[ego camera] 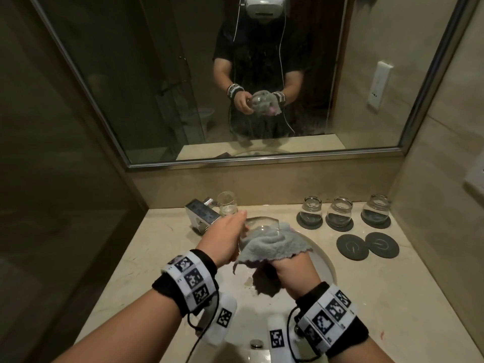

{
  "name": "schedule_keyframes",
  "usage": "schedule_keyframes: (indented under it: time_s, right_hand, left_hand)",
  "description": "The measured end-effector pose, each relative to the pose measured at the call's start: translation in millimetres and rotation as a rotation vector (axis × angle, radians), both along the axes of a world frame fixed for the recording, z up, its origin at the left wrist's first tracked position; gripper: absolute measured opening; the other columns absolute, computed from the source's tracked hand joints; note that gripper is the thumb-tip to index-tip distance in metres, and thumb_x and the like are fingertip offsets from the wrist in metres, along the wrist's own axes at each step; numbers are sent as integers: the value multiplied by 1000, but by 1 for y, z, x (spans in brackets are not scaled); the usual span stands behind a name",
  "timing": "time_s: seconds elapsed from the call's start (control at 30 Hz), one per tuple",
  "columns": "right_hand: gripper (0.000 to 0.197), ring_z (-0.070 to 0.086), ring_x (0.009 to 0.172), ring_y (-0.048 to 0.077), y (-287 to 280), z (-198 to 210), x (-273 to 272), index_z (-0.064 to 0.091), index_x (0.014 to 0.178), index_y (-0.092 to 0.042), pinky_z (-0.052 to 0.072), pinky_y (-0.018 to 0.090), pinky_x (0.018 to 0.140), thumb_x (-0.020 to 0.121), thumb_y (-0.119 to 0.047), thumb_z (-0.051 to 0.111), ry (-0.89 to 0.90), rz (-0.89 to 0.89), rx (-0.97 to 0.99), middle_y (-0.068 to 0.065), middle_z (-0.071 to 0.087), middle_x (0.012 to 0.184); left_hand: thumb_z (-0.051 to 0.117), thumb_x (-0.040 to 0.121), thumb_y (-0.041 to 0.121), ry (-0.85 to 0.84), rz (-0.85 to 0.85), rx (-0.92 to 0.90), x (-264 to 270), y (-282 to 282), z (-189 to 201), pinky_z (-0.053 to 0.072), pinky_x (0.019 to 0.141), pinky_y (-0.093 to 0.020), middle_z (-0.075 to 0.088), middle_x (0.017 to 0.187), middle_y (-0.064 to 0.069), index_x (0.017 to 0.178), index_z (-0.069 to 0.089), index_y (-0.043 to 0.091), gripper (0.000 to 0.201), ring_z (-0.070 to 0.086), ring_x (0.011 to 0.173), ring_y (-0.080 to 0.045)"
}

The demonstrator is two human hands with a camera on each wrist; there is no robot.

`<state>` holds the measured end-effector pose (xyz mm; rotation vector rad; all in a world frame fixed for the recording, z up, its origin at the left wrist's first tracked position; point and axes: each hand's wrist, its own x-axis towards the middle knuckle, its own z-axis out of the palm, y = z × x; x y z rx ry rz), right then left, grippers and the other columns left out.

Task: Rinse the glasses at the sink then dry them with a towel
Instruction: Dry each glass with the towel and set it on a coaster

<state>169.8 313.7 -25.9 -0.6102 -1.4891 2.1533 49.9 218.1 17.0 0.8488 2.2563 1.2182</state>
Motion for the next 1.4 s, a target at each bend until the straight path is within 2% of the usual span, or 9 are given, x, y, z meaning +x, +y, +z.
schedule_keyframes:
  time_s: [0.13,0.33,0.53,0.67,0.83,1.03,1.13,1.2,1.4]
  right_hand:
    - [20,35,35,9,-7,5,-1,57,76,4,23,15,33,85,13,43,62,32,-398,9,47,51]
    - [29,63,71,-12,4,8,8,63,86,-24,50,8,70,79,3,69,-152,109,296,-9,65,88]
    - [34,60,90,44,2,3,5,57,105,21,47,59,87,76,5,62,134,112,-144,39,61,103]
    - [22,57,91,11,1,7,11,66,106,1,46,19,92,86,-2,59,-97,38,288,11,67,107]
    - [49,52,77,42,-2,-4,7,58,101,18,49,44,63,70,-18,73,-58,23,154,51,50,100]
    - [30,64,71,11,7,-1,15,63,76,-20,56,30,77,79,10,66,-271,26,135,-1,65,77]
    - [17,56,49,13,7,0,13,64,83,0,43,23,45,86,11,52,-74,136,-108,3,65,62]
    - [15,48,62,18,3,-1,8,64,94,6,31,26,59,82,2,56,10,75,-303,18,63,75]
    - [35,55,78,7,5,7,12,51,77,-36,46,14,71,85,-5,65,-305,42,480,-13,56,81]
  left_hand:
    - [40,96,55,410,-82,76,-2,-7,-2,44,67,-30,65,80,5,97,59,23,37,60,74,-14]
    - [32,97,62,-286,60,41,2,2,2,35,41,-22,60,71,-9,100,65,10,61,50,46,-17]
    - [37,96,58,262,-54,134,-1,-4,-2,47,57,-28,66,77,6,95,56,32,33,58,60,-11]
    - [32,95,63,-238,49,92,1,3,2,34,40,-22,64,81,-5,98,62,16,56,49,46,-15]
    - [35,91,61,450,-99,159,-1,-7,-7,47,67,-26,61,82,12,99,52,29,36,58,72,-7]
    - [31,90,71,-285,60,124,4,2,-1,37,40,-25,56,63,1,90,63,14,66,47,43,-13]
    - [29,86,65,251,-76,134,3,-2,-6,48,64,-39,59,70,2,87,57,19,54,55,62,-16]
    - [31,83,62,396,-158,123,3,-3,-5,47,64,-32,60,69,7,92,54,27,43,55,62,-7]
    - [31,93,69,-417,30,89,5,11,-6,31,41,-21,54,58,5,89,63,20,59,42,42,-13]
